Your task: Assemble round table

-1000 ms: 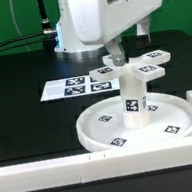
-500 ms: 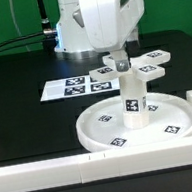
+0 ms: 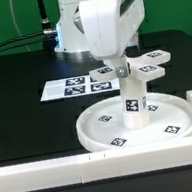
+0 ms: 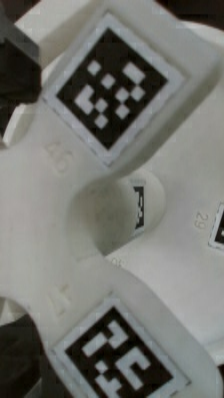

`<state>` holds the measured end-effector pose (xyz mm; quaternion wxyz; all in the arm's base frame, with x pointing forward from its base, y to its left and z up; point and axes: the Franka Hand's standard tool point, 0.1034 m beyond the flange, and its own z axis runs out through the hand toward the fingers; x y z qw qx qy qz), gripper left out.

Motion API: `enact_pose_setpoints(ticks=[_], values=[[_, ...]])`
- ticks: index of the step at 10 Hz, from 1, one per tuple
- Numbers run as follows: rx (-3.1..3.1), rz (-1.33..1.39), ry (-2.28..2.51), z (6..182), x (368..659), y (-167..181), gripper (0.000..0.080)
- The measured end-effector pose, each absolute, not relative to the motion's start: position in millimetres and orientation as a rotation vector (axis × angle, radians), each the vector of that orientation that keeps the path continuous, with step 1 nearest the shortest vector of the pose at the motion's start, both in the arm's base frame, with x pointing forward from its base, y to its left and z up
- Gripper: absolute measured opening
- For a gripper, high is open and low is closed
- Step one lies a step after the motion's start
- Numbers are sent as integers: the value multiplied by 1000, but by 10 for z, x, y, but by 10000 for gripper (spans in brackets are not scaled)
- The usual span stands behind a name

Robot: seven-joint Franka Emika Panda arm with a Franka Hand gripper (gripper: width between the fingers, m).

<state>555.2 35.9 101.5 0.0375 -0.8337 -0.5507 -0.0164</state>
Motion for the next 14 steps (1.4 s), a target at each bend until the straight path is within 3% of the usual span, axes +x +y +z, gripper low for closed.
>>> enact_pose_setpoints(ticks=[3,4,5,8,14], values=[[-2559,-47,-1687,1001,5547,353,626],[-2560,-47,-1686,1002,5547,349,459],[-2560,-47,-1686,1002,5547,349,444],[-2593,-44,-1633,1002,5547,346,444],[-2972,-55,-634,993,5535,355,445]])
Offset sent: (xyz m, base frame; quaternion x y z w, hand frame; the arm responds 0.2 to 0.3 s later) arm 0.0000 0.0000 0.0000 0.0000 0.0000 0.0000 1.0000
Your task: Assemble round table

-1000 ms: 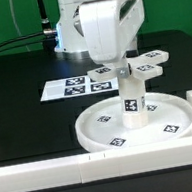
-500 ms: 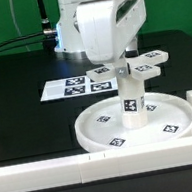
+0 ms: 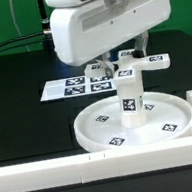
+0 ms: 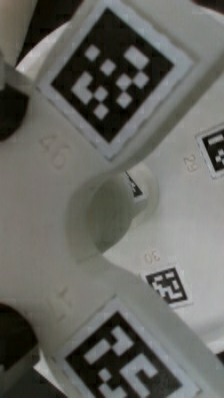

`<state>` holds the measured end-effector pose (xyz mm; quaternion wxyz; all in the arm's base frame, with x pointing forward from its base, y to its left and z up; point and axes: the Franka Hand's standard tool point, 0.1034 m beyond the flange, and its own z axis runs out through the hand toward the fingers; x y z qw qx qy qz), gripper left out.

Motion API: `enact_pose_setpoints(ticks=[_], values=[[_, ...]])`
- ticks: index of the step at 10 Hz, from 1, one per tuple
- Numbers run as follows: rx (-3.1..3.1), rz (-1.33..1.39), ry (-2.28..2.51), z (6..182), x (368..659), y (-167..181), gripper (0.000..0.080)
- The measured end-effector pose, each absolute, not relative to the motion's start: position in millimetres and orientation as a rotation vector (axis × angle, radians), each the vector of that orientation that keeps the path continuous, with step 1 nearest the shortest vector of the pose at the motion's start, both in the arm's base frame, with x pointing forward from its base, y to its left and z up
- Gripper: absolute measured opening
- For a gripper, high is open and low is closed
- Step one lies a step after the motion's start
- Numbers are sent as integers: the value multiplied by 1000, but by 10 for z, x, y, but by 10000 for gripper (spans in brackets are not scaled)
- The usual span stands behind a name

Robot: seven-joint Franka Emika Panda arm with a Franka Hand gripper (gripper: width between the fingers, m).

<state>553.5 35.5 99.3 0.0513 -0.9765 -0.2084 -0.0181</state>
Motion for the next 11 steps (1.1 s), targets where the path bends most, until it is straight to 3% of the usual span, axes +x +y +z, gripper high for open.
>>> enact_pose_setpoints(ticks=[4,9,11], values=[[-3029,-37,-180,993,5542,356,446],[-2848,-17,899,1001,5574,378,446],[-2796,-16,1045,1001,5583,374,446]])
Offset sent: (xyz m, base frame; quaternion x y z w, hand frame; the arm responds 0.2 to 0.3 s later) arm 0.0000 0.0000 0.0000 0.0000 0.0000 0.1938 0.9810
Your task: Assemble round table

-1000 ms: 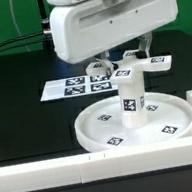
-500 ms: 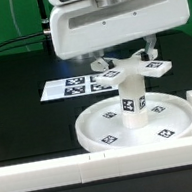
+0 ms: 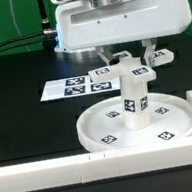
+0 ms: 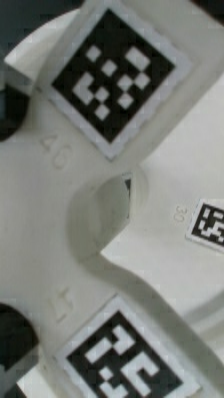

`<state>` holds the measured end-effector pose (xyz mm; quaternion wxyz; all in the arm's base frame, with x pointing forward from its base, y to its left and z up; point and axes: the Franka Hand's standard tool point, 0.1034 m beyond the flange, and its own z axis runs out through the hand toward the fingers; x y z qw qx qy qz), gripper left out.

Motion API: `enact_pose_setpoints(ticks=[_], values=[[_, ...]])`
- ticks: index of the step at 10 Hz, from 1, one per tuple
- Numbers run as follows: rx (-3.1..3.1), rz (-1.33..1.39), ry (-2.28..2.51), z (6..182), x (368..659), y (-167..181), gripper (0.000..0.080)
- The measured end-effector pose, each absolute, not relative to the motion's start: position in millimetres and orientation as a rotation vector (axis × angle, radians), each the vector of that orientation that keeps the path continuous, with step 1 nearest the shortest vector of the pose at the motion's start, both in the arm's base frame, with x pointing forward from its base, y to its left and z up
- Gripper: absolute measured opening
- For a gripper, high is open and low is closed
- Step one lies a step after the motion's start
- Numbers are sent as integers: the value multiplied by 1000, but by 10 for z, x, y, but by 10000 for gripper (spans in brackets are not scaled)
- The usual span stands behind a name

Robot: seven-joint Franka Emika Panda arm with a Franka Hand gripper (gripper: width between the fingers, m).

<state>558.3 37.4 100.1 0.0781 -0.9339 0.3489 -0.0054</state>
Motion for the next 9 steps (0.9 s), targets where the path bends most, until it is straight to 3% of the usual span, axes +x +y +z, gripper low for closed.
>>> enact_pose_setpoints(ticks=[9], values=[[-2126,53,2000,1001,5619,366,446]])
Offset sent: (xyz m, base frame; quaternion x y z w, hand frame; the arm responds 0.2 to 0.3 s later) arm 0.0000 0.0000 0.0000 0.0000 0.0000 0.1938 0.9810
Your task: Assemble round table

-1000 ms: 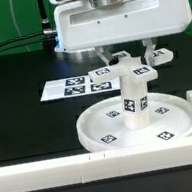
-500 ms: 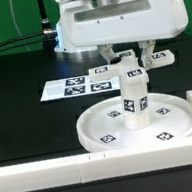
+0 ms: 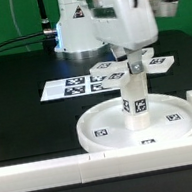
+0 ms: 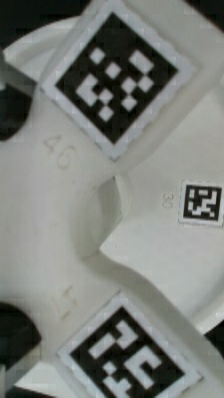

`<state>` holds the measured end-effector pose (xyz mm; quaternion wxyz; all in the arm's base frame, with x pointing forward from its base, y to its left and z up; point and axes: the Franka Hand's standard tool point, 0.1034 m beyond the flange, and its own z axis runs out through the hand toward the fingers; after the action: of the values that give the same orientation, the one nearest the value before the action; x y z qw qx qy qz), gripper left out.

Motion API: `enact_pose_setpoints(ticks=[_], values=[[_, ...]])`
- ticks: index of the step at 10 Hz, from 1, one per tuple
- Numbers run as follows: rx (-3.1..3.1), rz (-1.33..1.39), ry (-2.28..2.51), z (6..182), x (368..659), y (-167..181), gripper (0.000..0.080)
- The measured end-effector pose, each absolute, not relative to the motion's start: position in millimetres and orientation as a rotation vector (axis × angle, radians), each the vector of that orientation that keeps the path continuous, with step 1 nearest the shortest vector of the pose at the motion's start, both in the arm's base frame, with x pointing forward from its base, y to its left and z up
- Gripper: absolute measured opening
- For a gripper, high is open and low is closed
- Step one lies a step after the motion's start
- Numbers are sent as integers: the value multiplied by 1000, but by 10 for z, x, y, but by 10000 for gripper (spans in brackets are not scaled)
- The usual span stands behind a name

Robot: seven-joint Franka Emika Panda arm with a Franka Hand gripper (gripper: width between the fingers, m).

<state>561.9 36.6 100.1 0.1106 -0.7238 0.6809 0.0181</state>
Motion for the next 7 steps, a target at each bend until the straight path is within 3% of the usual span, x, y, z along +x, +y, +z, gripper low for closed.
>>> enact_pose_setpoints(ticks=[2,4,7], values=[[-2054,55,2075,1001,5626,362,446],[-2069,53,2060,1002,5627,368,616],[-2062,92,2028,1317,5645,442,648]])
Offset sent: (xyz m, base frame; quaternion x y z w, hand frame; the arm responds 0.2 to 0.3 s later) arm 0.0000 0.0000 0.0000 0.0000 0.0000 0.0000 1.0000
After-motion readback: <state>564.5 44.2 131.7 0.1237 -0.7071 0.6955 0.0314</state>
